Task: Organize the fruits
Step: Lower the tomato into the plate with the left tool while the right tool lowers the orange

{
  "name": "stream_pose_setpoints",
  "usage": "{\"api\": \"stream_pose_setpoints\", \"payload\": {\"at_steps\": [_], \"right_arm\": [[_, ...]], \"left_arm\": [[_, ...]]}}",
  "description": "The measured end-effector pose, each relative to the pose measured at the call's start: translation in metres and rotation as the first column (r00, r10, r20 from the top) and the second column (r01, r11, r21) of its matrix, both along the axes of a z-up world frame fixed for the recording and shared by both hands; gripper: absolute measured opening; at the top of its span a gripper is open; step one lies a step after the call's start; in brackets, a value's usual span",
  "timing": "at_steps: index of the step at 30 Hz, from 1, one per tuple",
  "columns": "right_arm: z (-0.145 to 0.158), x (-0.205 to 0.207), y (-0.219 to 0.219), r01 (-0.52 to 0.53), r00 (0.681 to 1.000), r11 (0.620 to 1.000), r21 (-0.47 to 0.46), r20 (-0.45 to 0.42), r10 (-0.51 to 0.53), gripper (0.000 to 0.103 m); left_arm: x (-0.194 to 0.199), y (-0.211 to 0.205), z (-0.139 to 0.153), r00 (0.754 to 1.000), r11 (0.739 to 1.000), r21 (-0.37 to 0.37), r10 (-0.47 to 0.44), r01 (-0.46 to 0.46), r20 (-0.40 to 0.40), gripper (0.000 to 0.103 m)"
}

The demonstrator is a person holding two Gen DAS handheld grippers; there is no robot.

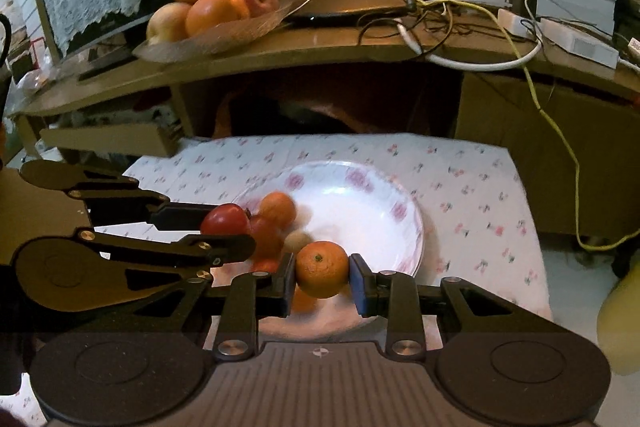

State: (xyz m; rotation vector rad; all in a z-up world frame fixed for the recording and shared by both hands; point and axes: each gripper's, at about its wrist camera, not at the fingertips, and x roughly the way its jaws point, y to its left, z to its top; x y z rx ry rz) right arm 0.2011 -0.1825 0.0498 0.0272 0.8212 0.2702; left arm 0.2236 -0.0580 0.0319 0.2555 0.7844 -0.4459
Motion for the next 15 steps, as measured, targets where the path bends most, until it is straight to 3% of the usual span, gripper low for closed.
{"api": "stream_pose_setpoints", "payload": {"at_steps": [15], "right_arm": [[-0.024, 0.031, -0.014, 0.004, 0.999, 1.000, -0.014, -0.038, -0.005, 0.031]], "left_arm": [[0.023, -0.012, -0.018, 1.000, 0.999, 0.032, -0.005, 0.006, -0.022, 0.032]]}}
